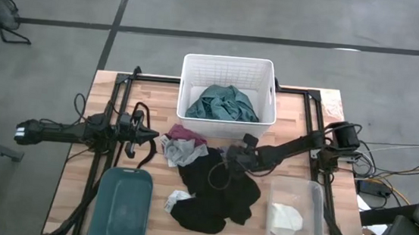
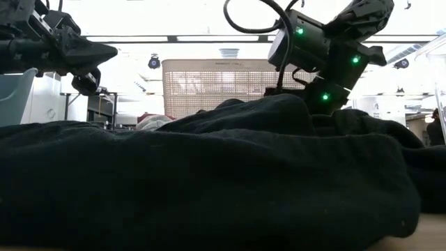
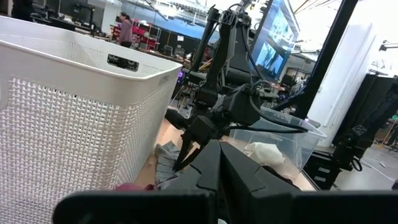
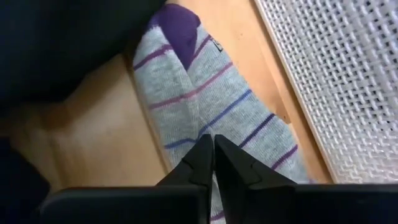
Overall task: Pick & Place Cloths
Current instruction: Put the gray sock into the transparent container
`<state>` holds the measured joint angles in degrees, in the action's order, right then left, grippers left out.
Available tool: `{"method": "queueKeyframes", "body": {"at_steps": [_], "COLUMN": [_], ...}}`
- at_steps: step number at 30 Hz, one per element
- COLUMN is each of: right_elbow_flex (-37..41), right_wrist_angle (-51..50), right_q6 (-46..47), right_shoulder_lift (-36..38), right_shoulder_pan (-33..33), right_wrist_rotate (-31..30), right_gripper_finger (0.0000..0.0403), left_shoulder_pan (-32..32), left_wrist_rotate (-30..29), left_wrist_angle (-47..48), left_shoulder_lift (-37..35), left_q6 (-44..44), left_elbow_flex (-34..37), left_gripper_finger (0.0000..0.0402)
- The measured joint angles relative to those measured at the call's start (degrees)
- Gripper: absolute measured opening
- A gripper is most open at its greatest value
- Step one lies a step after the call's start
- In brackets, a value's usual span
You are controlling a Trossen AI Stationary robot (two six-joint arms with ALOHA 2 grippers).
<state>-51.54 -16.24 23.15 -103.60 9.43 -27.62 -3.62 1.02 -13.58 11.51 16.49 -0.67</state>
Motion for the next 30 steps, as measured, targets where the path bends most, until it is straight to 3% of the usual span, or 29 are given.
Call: {"method": "queueKeyframes", "body": {"at_steps": [14, 30], "right_elbow_flex": [-0.21, -0.31], "right_wrist_angle": [-2.20, -8.36], "right_q6": [-1.92, -4.24], "right_shoulder_lift": [13.38, 39.77], "right_shoulder_pan": [6.31, 19.22], "right_wrist_rotate": [-0.49, -0.56], "right_gripper_finger": [0.0008, 0.0008], "left_shoulder_pan": [-0.01, 0.00], "left_wrist_rotate": [-0.02, -0.01], "left_wrist_angle": [-0.01, 0.17], "left_shoulder_lift": [-0.02, 0.00], "left_q6": [0.00, 0.01], "left_elbow_flex": [0.01, 0.00], "left_gripper_finger": [0.0011, 0.0011]}}
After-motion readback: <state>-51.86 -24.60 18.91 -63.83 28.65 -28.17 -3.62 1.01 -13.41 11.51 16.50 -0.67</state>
